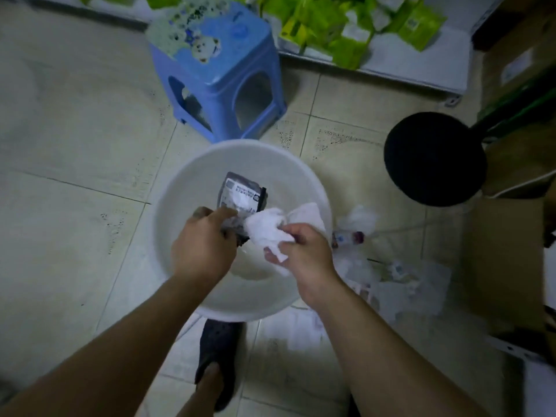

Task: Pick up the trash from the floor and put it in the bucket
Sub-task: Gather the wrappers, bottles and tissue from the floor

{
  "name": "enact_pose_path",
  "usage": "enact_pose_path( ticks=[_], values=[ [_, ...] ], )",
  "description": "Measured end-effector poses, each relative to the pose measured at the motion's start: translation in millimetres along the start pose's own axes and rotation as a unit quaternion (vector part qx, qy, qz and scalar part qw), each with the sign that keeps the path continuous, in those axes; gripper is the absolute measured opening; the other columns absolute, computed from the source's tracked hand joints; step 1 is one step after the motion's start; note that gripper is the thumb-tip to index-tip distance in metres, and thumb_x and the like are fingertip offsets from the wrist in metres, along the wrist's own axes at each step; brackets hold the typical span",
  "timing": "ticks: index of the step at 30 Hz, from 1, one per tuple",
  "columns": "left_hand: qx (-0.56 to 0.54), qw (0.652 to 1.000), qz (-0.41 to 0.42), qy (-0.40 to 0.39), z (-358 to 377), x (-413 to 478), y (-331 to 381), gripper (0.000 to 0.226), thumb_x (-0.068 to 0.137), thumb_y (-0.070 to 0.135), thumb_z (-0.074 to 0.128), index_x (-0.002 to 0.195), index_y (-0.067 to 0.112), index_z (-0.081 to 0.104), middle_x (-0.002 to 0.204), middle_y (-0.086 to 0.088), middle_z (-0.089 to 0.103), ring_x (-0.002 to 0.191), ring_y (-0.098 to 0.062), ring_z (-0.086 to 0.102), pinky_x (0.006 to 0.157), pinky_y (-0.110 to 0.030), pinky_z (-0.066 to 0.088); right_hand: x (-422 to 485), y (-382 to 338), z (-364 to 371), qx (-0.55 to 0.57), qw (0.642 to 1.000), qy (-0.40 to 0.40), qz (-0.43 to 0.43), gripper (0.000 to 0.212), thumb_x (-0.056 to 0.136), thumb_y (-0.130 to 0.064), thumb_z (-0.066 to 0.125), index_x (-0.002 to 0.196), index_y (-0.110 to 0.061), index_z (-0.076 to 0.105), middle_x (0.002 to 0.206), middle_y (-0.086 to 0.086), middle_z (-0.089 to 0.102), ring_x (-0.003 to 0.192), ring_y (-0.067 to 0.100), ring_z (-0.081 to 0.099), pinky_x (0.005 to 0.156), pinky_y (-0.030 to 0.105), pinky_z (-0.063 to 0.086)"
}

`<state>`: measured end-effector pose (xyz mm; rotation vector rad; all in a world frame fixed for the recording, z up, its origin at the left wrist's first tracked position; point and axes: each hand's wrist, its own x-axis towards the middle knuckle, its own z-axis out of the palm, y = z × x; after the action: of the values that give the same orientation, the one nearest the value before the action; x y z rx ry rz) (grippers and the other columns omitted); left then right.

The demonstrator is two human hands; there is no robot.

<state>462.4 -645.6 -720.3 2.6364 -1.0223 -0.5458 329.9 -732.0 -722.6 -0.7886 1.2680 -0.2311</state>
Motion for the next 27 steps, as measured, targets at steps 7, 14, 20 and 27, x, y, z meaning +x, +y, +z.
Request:
enact_pose_path(
  ticks=[7, 14, 20, 27],
  values=[
    [0.005, 0.994, 0.034, -0.104, 0.2, 31.0, -59.0, 0.060, 0.080, 0.036, 0.070, 0.136, 0.026, 0.050, 0.148, -0.007, 0.041, 0.134, -0.030, 0.036, 0.102, -0.050, 0.043, 23.3, 21.9, 57.0, -0.270, 0.961, -0.056, 0.022, 0.052, 0.084, -0.025, 0.065, 0.132, -0.038, 0.050, 0.135, -0.006, 0.048, 0.101, 0.012, 0.050, 0.075, 0.019, 0.042],
    [-0.045, 0.975, 0.157, -0.149, -6.0, 26.5, -13.4, 0.061, 0.079, 0.037, 0.071, 0.135, 0.024, 0.050, 0.138, -0.005, 0.054, 0.124, -0.028, 0.046, 0.104, -0.041, 0.038, -11.2, 4.0, 36.2, -0.407, 0.895, 0.114, -0.144, 0.069, 0.079, -0.026, 0.068, 0.141, -0.027, 0.040, 0.149, 0.004, 0.042, 0.137, 0.022, 0.037, 0.114, 0.036, 0.030],
    [-0.087, 0.953, 0.213, -0.199, 3.1, 7.8, 77.4, 0.063, 0.082, 0.036, 0.068, 0.139, 0.028, 0.044, 0.140, 0.000, 0.051, 0.128, -0.021, 0.043, 0.106, -0.034, 0.032, -54.9, -3.4, -50.0, -0.395, 0.877, 0.249, -0.115, 0.070, 0.081, -0.030, 0.066, 0.144, -0.028, 0.035, 0.156, 0.006, 0.029, 0.143, 0.023, 0.026, 0.115, 0.047, 0.024],
    [-0.076, 0.909, 0.315, -0.262, 59.8, -27.4, 171.8, 0.063, 0.079, 0.025, 0.072, 0.137, 0.020, 0.047, 0.133, -0.008, 0.055, 0.114, -0.024, 0.055, 0.090, -0.019, 0.033, -93.3, 35.5, -177.1, -0.348, 0.873, 0.338, -0.045, 0.071, 0.084, -0.037, 0.065, 0.146, -0.029, 0.030, 0.156, 0.006, 0.027, 0.141, 0.024, 0.030, 0.112, 0.049, 0.028]
  ],
)
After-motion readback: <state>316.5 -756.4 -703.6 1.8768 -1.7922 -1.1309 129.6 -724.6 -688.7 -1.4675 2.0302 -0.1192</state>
